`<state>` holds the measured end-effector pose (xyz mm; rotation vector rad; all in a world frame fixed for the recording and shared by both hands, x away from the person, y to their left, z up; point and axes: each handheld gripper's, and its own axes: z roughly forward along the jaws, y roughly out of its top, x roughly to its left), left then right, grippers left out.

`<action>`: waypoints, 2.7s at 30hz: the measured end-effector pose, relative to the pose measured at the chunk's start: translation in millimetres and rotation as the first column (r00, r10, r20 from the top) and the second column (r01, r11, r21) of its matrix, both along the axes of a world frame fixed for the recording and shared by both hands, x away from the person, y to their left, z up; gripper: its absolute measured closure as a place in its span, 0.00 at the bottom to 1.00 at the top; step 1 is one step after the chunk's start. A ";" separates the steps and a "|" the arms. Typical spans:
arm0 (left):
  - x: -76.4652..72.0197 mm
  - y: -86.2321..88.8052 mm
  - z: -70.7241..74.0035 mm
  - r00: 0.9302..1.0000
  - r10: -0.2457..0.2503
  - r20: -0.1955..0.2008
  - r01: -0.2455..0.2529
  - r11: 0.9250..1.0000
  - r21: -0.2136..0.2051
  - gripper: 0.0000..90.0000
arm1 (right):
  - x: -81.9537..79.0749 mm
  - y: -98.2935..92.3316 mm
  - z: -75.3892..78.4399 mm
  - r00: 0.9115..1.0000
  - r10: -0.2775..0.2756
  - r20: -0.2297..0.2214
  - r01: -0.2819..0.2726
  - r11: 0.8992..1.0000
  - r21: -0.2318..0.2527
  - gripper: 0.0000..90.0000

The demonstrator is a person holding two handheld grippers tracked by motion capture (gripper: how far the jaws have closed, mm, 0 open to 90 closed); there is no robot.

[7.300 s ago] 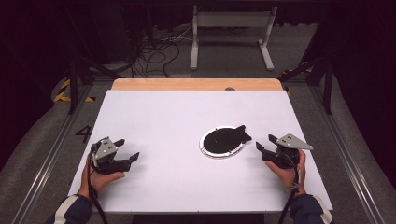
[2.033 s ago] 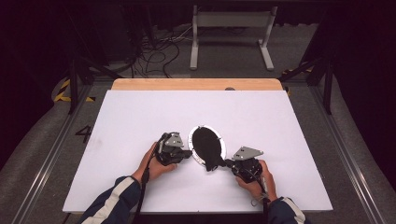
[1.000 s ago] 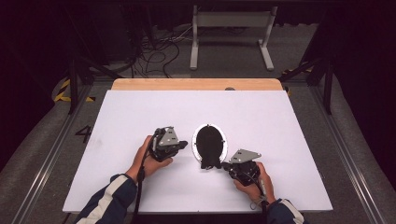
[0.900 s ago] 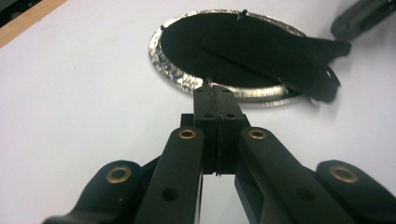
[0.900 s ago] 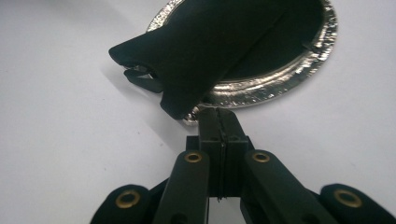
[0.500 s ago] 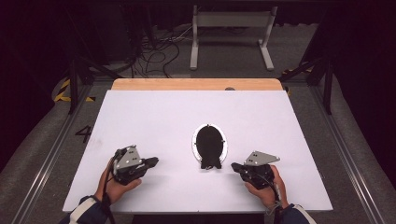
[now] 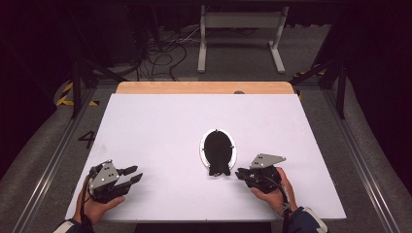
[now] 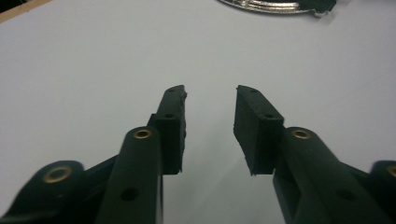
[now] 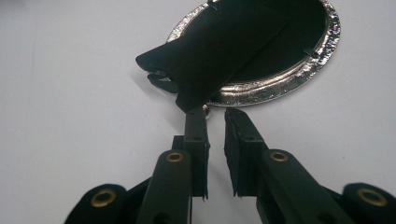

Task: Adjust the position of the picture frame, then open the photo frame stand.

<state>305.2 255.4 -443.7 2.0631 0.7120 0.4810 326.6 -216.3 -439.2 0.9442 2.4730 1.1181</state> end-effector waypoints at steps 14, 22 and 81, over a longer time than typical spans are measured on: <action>6.1 6.7 -11.5 0.997 0.074 -0.038 -0.073 0.997 0.007 0.27 | 2.5 8.4 -4.9 0.998 0.038 -0.050 -0.040 0.998 -0.043 0.79; 8.4 5.7 -13.0 0.995 0.092 -0.047 -0.091 0.995 0.028 0.22 | 4.5 13.1 -9.9 0.996 0.045 -0.076 -0.050 0.997 -0.066 0.78; 15.9 -12.2 -21.9 0.995 0.039 -0.096 -0.029 0.994 0.103 0.20 | 41.2 5.7 -22.7 0.936 0.049 -0.349 0.086 0.928 0.361 0.63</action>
